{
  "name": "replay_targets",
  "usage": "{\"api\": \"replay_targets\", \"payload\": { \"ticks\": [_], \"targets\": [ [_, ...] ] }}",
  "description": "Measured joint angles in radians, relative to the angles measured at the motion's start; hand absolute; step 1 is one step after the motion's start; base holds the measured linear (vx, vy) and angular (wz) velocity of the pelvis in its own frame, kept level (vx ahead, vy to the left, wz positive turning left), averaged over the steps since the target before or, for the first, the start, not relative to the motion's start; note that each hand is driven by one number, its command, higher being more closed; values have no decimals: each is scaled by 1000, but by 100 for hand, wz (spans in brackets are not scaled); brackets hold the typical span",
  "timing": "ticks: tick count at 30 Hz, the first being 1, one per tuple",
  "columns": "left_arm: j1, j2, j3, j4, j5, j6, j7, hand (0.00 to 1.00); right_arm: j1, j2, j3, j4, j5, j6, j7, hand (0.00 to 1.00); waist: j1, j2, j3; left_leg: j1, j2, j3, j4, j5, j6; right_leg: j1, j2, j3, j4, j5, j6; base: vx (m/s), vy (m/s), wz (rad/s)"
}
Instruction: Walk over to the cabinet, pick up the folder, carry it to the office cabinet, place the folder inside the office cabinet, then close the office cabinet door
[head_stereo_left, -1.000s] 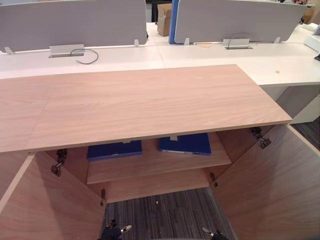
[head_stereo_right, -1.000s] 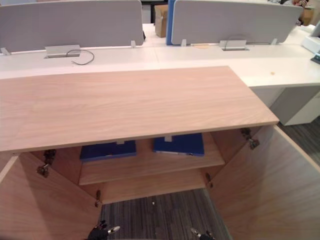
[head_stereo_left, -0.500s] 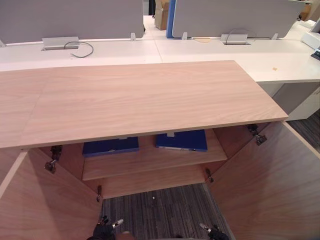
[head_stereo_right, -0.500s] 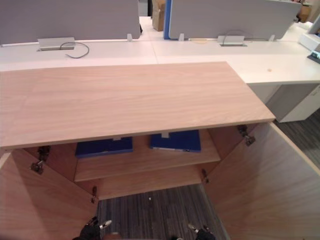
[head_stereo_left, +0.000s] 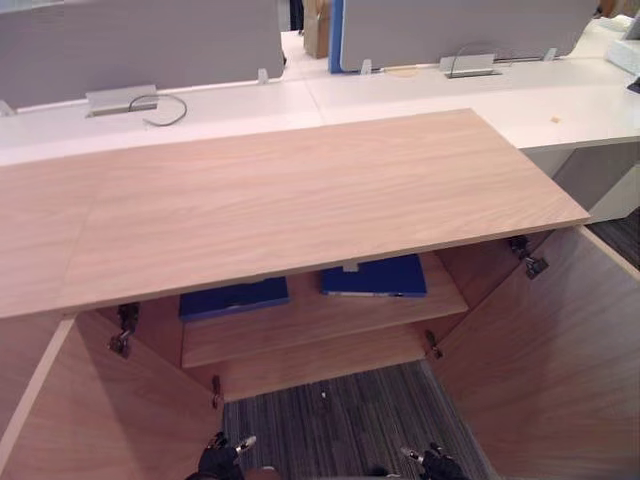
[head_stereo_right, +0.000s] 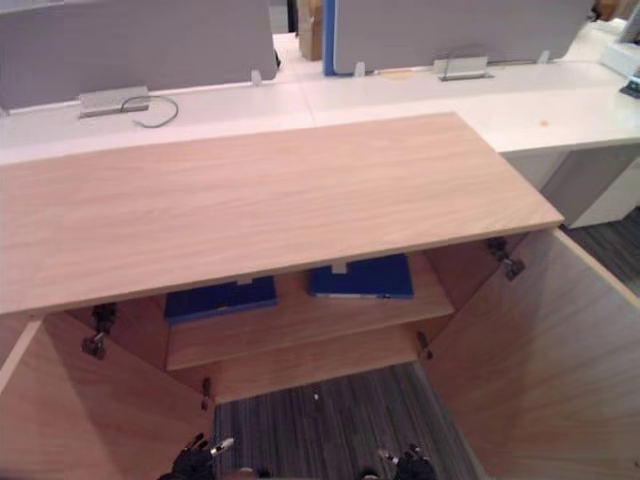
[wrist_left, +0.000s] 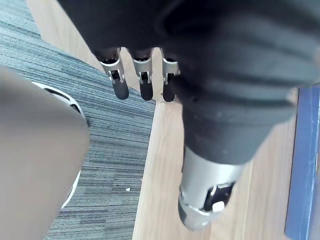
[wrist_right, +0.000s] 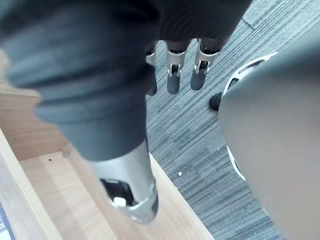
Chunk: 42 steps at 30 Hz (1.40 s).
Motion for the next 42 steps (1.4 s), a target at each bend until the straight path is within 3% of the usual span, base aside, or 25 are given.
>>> {"api": "replay_targets", "payload": {
  "ticks": [7, 11, 14, 15, 17, 18, 22, 23, 24, 26, 30, 37, 40, 42],
  "targets": [
    [5, 12, -47, 16, 0, -1, 1, 0, 6, 2, -10, 13, -3, 1, 0, 0, 1, -8, -19, 42, -15, -5, -87, 29, -3, 32, 6, -18, -52, 10, -2, 65, 0, 4],
    [9, 13, -57, 21, 0, -8, 1, 0, 5, 2, -9, 11, -16, 2, -1, 0, 1, -10, -20, 53, -35, -5, -105, 29, 8, 18, -17, -20, -10, 10, -2, 11, 65, 2],
    [8, 9, -49, 11, 13, -10, -1, 0, 1, 1, -9, -32, -39, 3, -1, 0, 3, -1, -3, 71, -40, -20, -86, 12, 36, -117, -77, 13, 343, -19, -26, -18, 142, 17],
    [6, 18, -40, 5, 16, -10, -2, 0, 3, 8, 1, -60, -39, 3, -1, 0, -2, -14, 15, 81, -45, -40, -49, -11, 52, -193, -113, 61, 529, -5, -49, -11, 100, 38],
    [0, 21, -27, 4, 16, -10, -3, 0, 3, 18, 30, -92, -40, -8, -9, 0, -2, -24, 27, 83, -46, -54, 1, -48, 66, -271, -127, 122, 688, -24, -54, -15, 17, 37],
    [0, 21, -26, 4, 17, -9, -3, 0, -5, 17, 40, -96, -39, -10, -12, 0, -4, -25, 27, 89, -46, -59, 6, -53, 69, -298, -124, 116, 689, -28, -53, -15, 9, 24],
    [-2, 14, 10, 6, 21, -6, -2, 0, -23, 18, 40, -69, -34, -9, -12, 0, -6, -27, 27, 87, -39, -53, -2, -59, 53, -287, -42, 82, 406, -23, -46, 73, -65, -3],
    [-1, 10, 37, 8, 26, -3, -2, 0, -20, 19, 39, -53, -33, -9, -12, 0, -8, -33, 23, 91, -41, -52, -7, -64, 41, -250, -11, 80, 285, 9, -87, 195, -191, -8],
    [-6, -5, 63, 14, 26, -3, 0, 0, -14, 9, 32, -37, -33, -7, -12, 0, -2, -24, 17, 101, -30, -47, -17, -68, 26, -216, 7, 56, 210, 16, -54, 184, -180, -8],
    [2, -25, 77, 14, 23, -1, 2, 0, -1, 0, 19, -35, -28, -8, -12, 0, -5, 5, -5, 105, 7, -48, -52, -56, 0, -198, 52, 33, 150, 26, -59, 177, -172, -2],
    [3, -28, 74, 13, 9, 0, 2, 0, 7, 0, 19, -30, -38, -3, -12, 0, -6, 8, -21, 139, 56, -46, -134, -16, -48, -161, 115, -8, 88, 26, -75, 198, -212, 12],
    [9, -12, -11, 4, 10, -3, 3, 0, -1, 4, 22, -53, -37, 1, -25, 0, -1, 8, -30, 136, 41, -36, -156, 18, -44, -114, 114, -23, -2, 60, -71, 51, -6, 10],
    [25, -3, -64, -16, 15, -3, 5, 0, -2, 28, 42, -151, -28, 1, -61, 0, -1, 10, -30, 132, 31, -29, -168, 29, -39, -102, 113, -18, -62, 98, -67, -43, 45, -5],
    [36, 5, -97, -37, 25, -4, 9, 0, -2, 52, 84, -313, -42, -2, -114, 0, -1, 8, -29, 116, 22, -28, -169, 30, -38, -103, 116, -11, -107, 132, -68, -91, 39, -6]
  ]
}}
